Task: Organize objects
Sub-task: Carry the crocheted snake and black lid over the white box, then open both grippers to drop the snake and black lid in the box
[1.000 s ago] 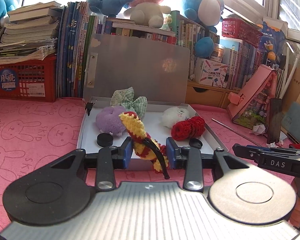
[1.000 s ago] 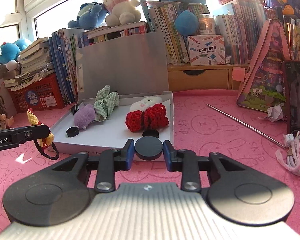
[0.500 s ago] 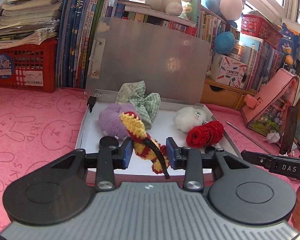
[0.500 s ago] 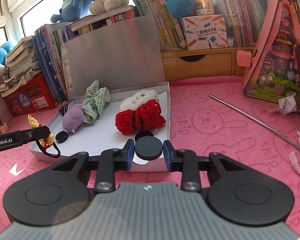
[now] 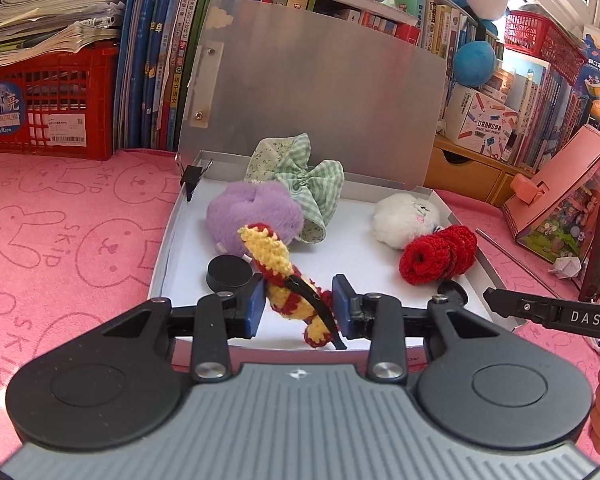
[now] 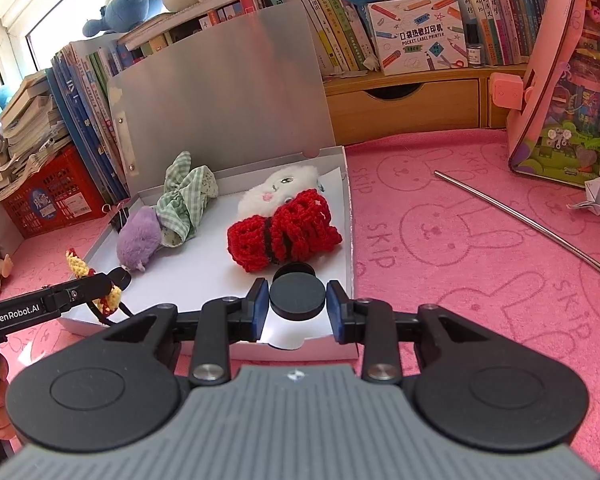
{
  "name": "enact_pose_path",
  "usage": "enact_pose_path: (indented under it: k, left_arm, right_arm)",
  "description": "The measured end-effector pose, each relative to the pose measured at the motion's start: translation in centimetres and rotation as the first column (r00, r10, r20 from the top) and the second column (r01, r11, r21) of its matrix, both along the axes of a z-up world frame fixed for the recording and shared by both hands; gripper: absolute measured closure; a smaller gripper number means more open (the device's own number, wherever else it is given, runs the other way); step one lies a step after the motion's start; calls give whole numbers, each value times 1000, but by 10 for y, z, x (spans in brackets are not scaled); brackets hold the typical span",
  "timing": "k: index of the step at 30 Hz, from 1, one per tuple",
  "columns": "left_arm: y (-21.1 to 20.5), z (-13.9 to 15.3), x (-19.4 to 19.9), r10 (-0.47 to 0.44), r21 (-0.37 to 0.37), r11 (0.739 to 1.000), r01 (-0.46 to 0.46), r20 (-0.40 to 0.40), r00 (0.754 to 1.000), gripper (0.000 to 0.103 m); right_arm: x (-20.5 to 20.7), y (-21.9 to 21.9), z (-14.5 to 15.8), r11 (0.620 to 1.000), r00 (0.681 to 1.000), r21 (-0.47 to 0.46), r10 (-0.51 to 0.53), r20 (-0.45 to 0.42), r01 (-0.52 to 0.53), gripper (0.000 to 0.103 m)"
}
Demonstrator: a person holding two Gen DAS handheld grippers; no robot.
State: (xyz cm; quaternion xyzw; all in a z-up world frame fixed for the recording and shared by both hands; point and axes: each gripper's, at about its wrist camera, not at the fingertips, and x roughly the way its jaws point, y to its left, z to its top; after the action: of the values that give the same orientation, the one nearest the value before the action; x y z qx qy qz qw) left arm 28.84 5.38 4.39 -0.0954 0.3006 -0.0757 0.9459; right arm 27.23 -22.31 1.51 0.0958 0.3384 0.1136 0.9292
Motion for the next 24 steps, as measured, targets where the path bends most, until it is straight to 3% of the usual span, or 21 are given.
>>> enact_pose_path:
  k: [9,16,24]
  left_arm:
    - [0,-7,3,4,23,1000,-4,8,1000,59]
    - [-3,-2,-3,-1,33,999,0,25,1000,35]
    - [-10,8,-20,-31,71,997,27,62,998,27]
  right_arm:
    - [5,3,-6,1000,1000,-21,0,-11,-1,64]
    - [1,1,-3,1000,1000,-15,0,4,0,56]
    - [-12,-2,4,1000,1000,-15,1,24,-1,48]
